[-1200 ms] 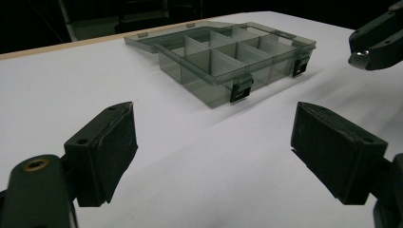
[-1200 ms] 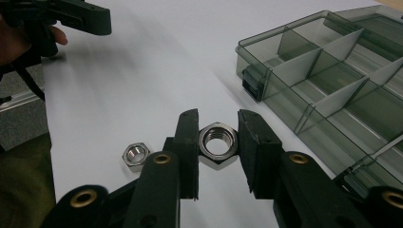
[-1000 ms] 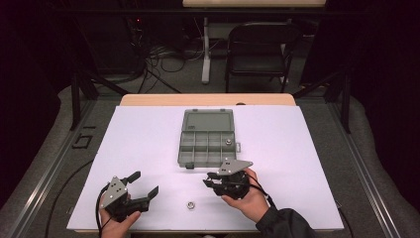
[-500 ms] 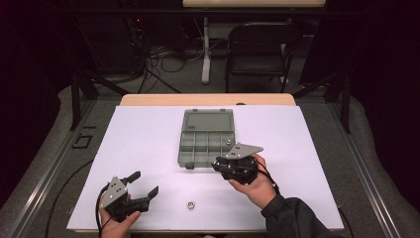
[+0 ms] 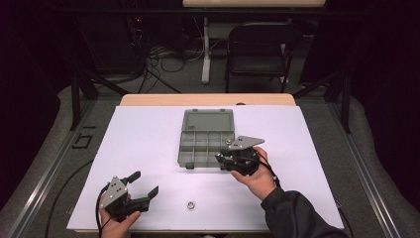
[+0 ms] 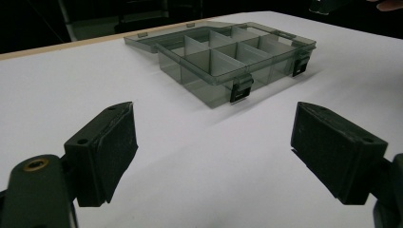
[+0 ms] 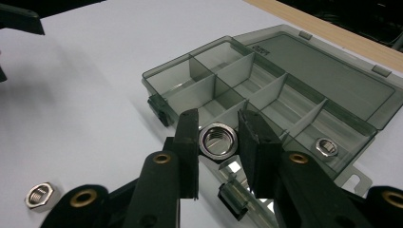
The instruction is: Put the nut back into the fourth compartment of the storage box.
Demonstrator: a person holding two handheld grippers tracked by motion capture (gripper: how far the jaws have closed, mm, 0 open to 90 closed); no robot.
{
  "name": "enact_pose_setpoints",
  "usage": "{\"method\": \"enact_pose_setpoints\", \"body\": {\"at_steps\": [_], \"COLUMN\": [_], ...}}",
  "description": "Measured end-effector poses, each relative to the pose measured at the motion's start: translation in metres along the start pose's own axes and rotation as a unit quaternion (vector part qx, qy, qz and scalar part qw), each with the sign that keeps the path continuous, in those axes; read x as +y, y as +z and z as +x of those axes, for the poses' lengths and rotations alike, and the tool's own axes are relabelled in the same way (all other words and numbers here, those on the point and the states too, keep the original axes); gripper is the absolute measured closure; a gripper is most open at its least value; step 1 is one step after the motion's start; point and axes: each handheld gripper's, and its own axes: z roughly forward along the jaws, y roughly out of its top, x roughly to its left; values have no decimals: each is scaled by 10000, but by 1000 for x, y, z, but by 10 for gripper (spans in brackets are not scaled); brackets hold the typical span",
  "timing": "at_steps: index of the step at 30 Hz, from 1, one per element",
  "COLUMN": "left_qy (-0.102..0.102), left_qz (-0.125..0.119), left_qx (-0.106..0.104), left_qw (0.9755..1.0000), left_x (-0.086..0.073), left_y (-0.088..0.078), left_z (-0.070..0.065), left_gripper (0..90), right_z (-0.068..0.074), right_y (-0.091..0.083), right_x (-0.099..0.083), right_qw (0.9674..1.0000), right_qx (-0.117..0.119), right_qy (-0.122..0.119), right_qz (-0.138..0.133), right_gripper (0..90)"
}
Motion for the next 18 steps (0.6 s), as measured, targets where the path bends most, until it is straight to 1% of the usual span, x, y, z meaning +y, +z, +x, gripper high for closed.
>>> {"method": "enact_pose_setpoints", "body": {"at_steps": [5,7,9,10,12,16,18], "left_qy": [-6,8,-11,4,-4,0,3], "left_qz": [-15,3,-6,4,-5,2,1], "left_qx": [-4,6,0,1,0,-1,-3], "left_qw": [10000,10000,10000,10000,10000,10000,10000], "left_x": [0,0,0,0,0,0,0], "left_y": [0,0,0,0,0,0,0], "left_z": [0,0,0,0,0,0,0], "left_gripper": [154,154,154,154,154,154,154], "right_z": [-7,-10,-13,-15,-18,-27,-32], "right_y": [3,3,4,4,5,12,17], "right_x": [2,4,6,7,8,7,6], "right_qw": [9999,9999,9998,9998,9996,9991,9987], "right_qx": [-91,-118,-174,-191,-255,-373,-443], "right_qy": [61,53,115,79,106,180,242], "right_qz": [37,17,-21,7,-20,64,58], "right_gripper": [703,703,703,703,703,702,703]}}
